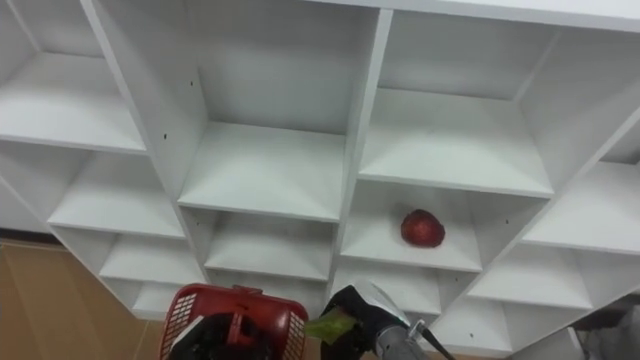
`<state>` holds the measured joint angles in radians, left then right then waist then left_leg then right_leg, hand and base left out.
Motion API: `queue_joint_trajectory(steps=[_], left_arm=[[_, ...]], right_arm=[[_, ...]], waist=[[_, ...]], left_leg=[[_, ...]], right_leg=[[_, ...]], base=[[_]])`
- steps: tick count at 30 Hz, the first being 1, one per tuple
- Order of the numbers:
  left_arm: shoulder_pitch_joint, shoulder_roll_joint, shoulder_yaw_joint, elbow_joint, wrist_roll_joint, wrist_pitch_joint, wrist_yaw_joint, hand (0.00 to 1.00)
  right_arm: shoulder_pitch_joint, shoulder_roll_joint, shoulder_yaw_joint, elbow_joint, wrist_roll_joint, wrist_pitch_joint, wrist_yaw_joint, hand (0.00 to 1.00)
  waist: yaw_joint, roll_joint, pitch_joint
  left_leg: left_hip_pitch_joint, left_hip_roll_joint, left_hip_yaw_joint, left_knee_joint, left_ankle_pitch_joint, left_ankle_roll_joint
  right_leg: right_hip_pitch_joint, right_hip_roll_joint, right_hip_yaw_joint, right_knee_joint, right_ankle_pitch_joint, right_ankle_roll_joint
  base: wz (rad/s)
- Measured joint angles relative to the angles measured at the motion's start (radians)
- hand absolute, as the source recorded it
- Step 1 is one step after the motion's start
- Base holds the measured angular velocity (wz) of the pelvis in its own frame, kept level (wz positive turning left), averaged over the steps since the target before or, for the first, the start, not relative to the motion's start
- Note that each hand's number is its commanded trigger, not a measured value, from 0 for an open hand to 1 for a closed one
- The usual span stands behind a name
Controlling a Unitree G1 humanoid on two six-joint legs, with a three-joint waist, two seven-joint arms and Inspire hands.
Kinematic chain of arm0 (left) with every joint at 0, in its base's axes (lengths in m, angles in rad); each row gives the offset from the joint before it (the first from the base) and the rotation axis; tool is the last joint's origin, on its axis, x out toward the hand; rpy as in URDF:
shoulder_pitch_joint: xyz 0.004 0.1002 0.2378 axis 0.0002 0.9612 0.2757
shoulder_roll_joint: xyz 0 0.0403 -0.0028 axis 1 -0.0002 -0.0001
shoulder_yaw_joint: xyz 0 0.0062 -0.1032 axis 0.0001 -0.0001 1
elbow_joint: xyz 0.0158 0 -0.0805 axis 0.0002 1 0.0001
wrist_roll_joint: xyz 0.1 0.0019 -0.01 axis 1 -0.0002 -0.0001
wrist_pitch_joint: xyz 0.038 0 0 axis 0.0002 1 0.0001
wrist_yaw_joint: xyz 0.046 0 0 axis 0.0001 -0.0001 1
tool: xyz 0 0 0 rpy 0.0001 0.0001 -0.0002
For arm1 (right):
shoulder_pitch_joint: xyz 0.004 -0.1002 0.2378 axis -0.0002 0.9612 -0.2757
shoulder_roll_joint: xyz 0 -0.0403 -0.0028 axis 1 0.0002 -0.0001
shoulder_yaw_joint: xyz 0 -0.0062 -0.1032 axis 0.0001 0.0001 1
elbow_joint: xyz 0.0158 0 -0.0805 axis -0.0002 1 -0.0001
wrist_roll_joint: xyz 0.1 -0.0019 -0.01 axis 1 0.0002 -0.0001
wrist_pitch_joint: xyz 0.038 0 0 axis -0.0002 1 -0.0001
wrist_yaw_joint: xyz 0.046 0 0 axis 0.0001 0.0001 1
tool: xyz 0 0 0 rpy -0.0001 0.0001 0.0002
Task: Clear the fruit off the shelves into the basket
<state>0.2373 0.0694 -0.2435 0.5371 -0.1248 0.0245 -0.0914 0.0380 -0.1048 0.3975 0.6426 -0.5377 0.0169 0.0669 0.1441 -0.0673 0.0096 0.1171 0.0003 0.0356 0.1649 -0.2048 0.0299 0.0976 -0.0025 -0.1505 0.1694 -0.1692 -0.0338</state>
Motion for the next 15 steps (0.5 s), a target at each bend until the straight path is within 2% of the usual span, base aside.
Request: queue_joint_trajectory(steps=[7, 15], left_arm=[[0.0, 0.001, -0.02, 0.001, 0.0, 0.0, 0.0, 1.0], [0.0, 0.001, -0.038, 0.001, 0.0, 0.0, 0.0, 1.0]], right_arm=[[-0.002, 0.002, 0.033, 0.02, 0.0, 0.003, 0.001, 1.0], [-0.006, 0.006, 0.036, 0.02, 0.039, 0.007, 0.001, 1.0]], waist=[[0.001, 0.001, 0.0056], [0.001, -0.001, 0.0046]], left_leg=[[-0.004, -0.001, -0.007, 0.0, 0.0, 0.0], [-0.014, -0.008, -0.02, 0.002, 0.0, 0.0]], right_leg=[[-0.001, -0.002, -0.007, -0.003, -0.001, 0.001], [-0.001, -0.01, -0.029, -0.002, -0.005, 0.005]], base=[[0.02], [0.07]])
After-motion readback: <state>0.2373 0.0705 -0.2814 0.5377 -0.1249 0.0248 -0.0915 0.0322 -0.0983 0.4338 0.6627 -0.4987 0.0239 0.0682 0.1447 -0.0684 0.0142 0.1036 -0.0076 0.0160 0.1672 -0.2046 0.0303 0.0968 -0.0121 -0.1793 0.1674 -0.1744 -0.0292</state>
